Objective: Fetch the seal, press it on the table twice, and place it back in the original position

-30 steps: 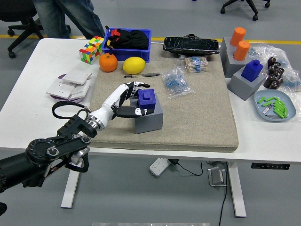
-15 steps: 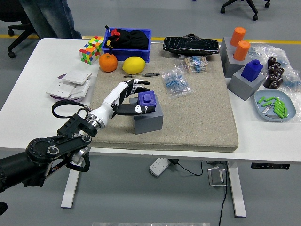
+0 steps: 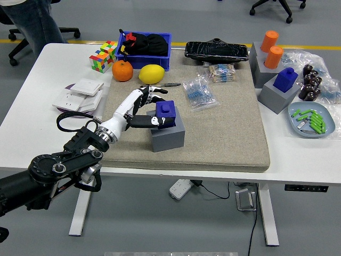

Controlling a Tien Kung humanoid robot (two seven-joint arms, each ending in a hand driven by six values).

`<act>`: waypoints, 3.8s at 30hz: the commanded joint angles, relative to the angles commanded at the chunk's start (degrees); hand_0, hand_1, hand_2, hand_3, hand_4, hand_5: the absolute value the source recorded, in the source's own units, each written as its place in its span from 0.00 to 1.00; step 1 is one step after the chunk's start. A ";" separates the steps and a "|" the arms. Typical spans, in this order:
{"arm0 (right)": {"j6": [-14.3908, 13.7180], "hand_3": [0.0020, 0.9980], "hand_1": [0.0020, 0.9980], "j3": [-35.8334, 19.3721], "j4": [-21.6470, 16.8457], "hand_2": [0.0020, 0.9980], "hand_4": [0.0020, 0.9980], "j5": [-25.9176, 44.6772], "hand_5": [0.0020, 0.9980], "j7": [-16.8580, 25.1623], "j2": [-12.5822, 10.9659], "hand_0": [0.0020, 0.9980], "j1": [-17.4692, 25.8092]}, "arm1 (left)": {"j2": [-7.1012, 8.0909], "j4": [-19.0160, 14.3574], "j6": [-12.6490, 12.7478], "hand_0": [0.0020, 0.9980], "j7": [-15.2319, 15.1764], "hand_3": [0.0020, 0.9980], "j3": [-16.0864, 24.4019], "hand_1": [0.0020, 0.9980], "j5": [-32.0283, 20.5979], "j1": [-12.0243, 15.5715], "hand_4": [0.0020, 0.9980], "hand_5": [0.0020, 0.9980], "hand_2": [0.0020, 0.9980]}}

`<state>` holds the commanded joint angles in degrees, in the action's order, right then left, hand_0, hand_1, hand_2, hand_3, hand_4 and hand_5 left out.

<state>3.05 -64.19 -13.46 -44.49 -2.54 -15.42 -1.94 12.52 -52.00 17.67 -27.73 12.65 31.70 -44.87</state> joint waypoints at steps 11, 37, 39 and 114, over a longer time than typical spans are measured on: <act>-0.02 0.61 0.68 -0.04 0.01 0.64 0.71 0.01 0.51 0.03 0.01 0.72 0.01 | -0.02 0.07 -1.93 0.86 1.77 0.80 -0.19 0.86 -0.32 0.05 0.99 0.15 0.81; -0.40 0.61 0.68 -0.06 0.00 0.64 0.71 0.12 0.51 0.44 -0.01 0.72 0.01 | 0.08 -0.42 -0.83 0.74 -0.80 0.67 -0.17 0.53 -1.60 -0.23 0.96 0.12 0.40; -0.38 0.61 0.68 0.02 -0.01 0.64 0.71 0.14 0.51 0.46 0.01 0.72 0.02 | 0.09 -0.41 -0.97 0.74 -0.71 0.67 -0.21 0.53 -1.65 -0.22 0.96 0.12 0.40; -0.63 0.61 0.67 -1.75 -0.04 0.64 0.71 -0.38 0.50 0.74 -0.07 0.72 -0.01 | 10.57 24.64 -0.92 0.96 -0.93 0.91 -1.14 0.98 -10.89 -3.54 0.91 0.61 0.96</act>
<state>2.42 -65.93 -13.50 -44.87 -1.80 -15.49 -1.95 23.09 -27.36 16.75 -28.66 11.51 20.80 -48.41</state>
